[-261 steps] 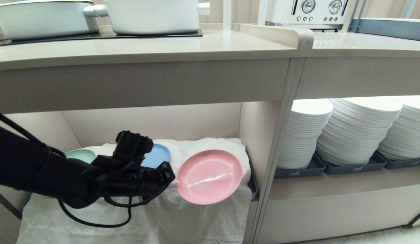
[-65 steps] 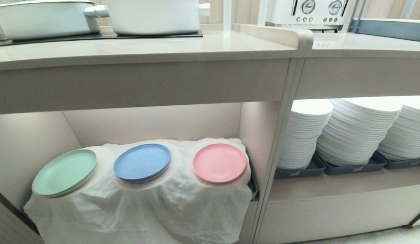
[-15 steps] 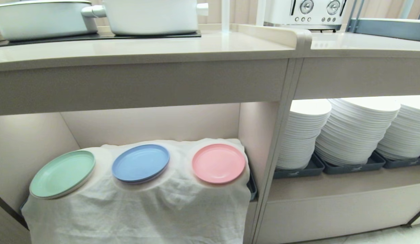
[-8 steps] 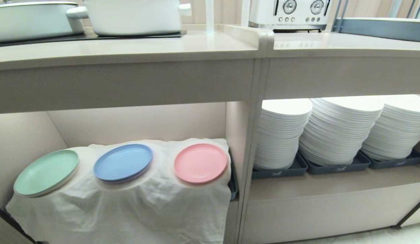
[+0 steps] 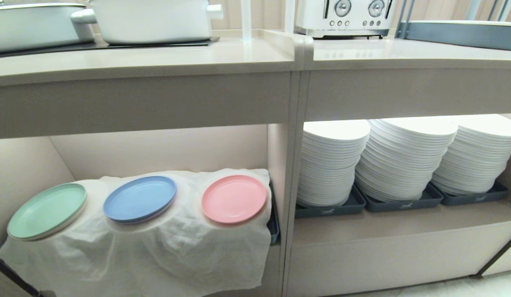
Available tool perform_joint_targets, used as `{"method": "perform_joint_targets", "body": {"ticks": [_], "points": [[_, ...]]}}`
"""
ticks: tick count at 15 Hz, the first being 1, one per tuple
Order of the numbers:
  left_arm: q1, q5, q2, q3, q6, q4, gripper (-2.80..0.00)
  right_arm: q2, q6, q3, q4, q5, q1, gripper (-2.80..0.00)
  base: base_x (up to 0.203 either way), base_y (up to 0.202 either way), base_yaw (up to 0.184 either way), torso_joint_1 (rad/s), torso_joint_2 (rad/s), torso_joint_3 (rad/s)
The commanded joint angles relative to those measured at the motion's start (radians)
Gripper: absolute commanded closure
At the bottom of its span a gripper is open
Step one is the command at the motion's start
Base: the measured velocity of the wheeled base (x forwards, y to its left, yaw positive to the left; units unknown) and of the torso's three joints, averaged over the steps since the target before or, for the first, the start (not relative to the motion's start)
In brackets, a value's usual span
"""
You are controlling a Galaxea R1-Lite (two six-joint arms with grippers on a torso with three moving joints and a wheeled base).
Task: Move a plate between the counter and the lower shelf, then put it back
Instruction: Pick up the plate in the cupboard
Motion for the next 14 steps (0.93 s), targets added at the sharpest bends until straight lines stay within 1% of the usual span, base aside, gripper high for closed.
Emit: {"method": "perform_joint_targets", "body": {"ticks": [1,14], "points": [[0.000,0.001,0.002,-0.001,-0.001,-0.001,0.00,0.000,0.000,0.000,0.000,0.000,-0.002,0.00,0.000,0.000,0.000,0.000,0.00,0.000],[0.000,0.001,0.002,0.001,-0.002,-0.001,0.00,0.000,0.000,0.000,0.000,0.000,0.000,0.00,0.000,0.000,0.000,0.000,0.00,0.000]]}}
